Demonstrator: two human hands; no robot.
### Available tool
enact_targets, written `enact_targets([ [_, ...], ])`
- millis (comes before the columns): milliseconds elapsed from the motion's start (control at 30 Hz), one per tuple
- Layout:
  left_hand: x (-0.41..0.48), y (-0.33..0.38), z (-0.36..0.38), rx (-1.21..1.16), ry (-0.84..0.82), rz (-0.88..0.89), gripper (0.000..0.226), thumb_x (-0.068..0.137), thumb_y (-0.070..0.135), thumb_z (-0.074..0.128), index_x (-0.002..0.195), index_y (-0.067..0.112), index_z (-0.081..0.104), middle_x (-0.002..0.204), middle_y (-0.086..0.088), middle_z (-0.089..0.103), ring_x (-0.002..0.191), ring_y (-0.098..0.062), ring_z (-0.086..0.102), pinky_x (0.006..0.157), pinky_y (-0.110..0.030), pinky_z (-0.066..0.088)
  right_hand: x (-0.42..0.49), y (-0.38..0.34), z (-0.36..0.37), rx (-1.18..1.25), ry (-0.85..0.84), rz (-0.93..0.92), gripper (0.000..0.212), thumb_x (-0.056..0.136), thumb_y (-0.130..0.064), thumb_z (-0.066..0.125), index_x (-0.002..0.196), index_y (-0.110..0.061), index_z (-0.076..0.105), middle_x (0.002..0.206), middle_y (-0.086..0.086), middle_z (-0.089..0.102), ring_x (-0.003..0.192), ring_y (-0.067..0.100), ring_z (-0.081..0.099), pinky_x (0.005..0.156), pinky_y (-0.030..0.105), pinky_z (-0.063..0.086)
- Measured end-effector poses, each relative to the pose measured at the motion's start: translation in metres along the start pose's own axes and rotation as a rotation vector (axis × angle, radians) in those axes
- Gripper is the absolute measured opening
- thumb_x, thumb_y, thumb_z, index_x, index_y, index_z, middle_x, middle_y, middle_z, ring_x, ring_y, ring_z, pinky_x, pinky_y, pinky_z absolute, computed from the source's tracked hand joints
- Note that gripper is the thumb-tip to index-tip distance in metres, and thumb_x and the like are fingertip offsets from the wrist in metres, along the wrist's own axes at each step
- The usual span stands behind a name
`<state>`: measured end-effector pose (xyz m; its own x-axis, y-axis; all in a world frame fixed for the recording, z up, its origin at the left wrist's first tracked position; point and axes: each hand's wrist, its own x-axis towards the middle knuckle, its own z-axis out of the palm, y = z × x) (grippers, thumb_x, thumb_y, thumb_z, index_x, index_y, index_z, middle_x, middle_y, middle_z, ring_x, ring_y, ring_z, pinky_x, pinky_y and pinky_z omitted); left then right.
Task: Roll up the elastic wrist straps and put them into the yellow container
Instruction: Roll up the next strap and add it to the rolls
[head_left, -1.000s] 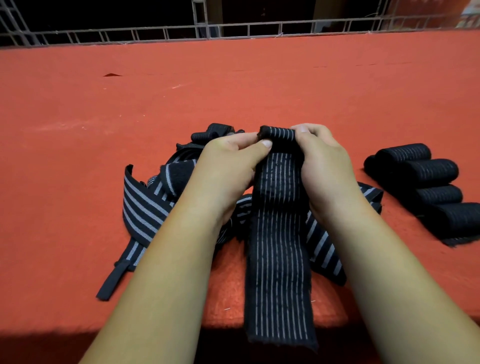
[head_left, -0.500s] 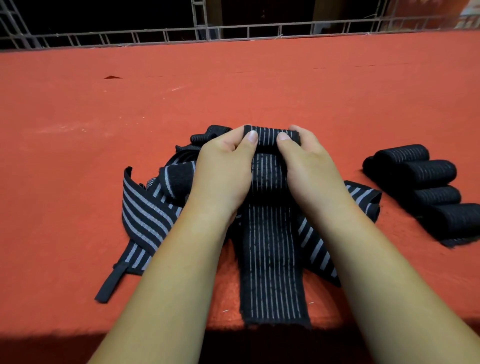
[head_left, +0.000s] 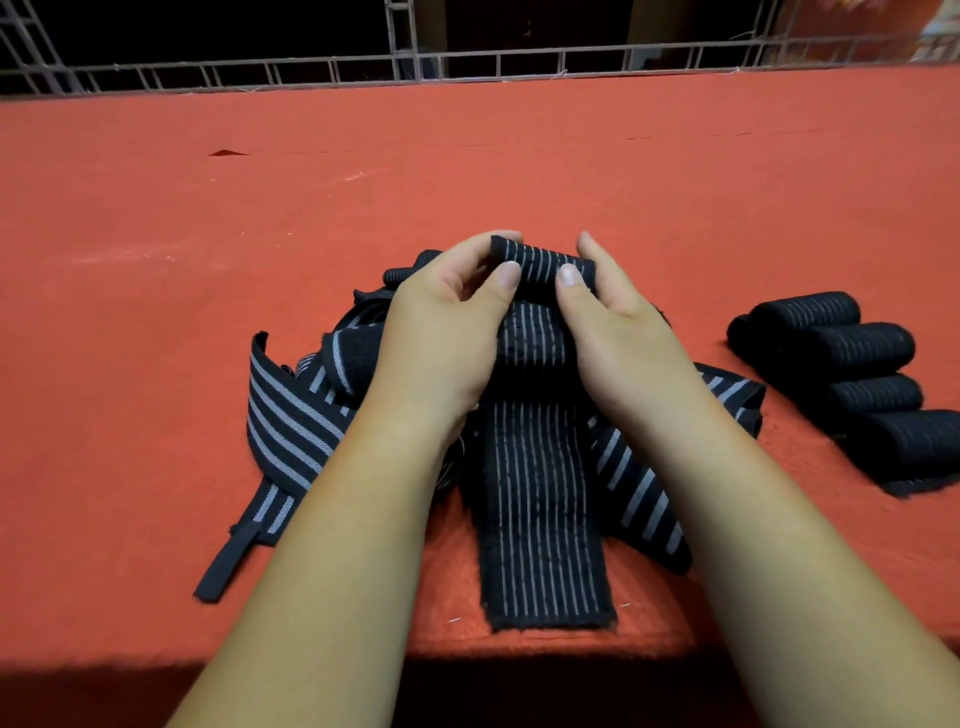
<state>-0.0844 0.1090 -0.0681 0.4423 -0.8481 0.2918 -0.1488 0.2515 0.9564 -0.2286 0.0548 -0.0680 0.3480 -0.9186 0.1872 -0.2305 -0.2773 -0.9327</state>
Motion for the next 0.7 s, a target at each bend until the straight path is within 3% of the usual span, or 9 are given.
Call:
enact_targets([
  [167, 0.003, -0.002, -0.008, -0.036, -0.041, -0.012, 0.031, 0.104, 0.007, 0.068, 0.124, 0.027, 0.080, 0.115, 0.002, 0.082, 0.100, -0.016, 0.076, 0.087, -0.036, 0.057, 0.001, -0.001, 0.003, 0.045, 0.054, 0.025, 0.050, 0.112, -0.056, 0.044, 0.159, -0.042, 0.050, 0.158, -0.020, 0.056, 0.144, -0.001, 0.050, 0.126, 0.037, 0.038],
  [233, 0.003, 0.000, -0.009, -0.047, -0.088, -0.011, 0.033, 0.103, 0.004, 0.069, 0.124, 0.027, 0.081, 0.117, 0.000, 0.082, 0.104, -0.019, 0.078, 0.089, -0.037, 0.059, 0.002, 0.000, 0.004, 0.101, 0.067, 0.067, 0.045, 0.109, -0.063, 0.043, 0.138, -0.041, 0.069, 0.134, -0.017, 0.074, 0.127, 0.005, 0.067, 0.116, 0.046, 0.050],
  [333, 0.003, 0.002, -0.009, -0.039, -0.145, -0.003, 0.038, 0.101, 0.000, 0.070, 0.129, 0.024, 0.080, 0.118, -0.005, 0.082, 0.112, -0.021, 0.078, 0.097, -0.035, 0.061, 0.003, 0.000, 0.005, 0.260, 0.079, 0.152, 0.050, 0.102, -0.065, 0.048, 0.116, -0.028, 0.079, 0.110, -0.005, 0.083, 0.106, 0.019, 0.079, 0.103, 0.054, 0.058],
  [467, 0.005, 0.000, -0.007, 0.004, -0.125, -0.037, 0.044, 0.093, 0.018, 0.081, 0.137, 0.020, 0.075, 0.128, 0.002, 0.079, 0.121, -0.017, 0.074, 0.109, -0.044, 0.057, 0.003, -0.002, 0.004, 0.471, 0.172, 0.188, 0.032, 0.101, -0.036, 0.055, 0.096, -0.014, 0.077, 0.098, 0.010, 0.080, 0.094, 0.032, 0.078, 0.089, 0.060, 0.061],
  [600, 0.006, 0.000, 0.000, 0.100, -0.046, -0.049, 0.045, 0.089, 0.036, 0.075, 0.132, 0.022, 0.078, 0.124, 0.006, 0.080, 0.117, -0.016, 0.076, 0.106, -0.047, 0.059, 0.003, -0.005, 0.003, 0.473, 0.218, 0.182, 0.032, 0.089, -0.030, 0.055, 0.099, -0.016, 0.081, 0.106, 0.012, 0.081, 0.106, 0.042, 0.076, 0.094, 0.069, 0.059],
  [700, 0.001, 0.009, 0.006, 0.225, -0.087, -0.028, 0.043, 0.099, 0.040, 0.062, 0.140, 0.032, 0.073, 0.117, 0.018, 0.080, 0.113, -0.003, 0.073, 0.105, -0.036, 0.058, 0.002, -0.007, 0.002, 0.472, 0.256, 0.144, 0.049, 0.083, -0.032, 0.056, 0.126, -0.020, 0.078, 0.128, 0.006, 0.077, 0.119, 0.030, 0.073, 0.107, 0.062, 0.056],
])
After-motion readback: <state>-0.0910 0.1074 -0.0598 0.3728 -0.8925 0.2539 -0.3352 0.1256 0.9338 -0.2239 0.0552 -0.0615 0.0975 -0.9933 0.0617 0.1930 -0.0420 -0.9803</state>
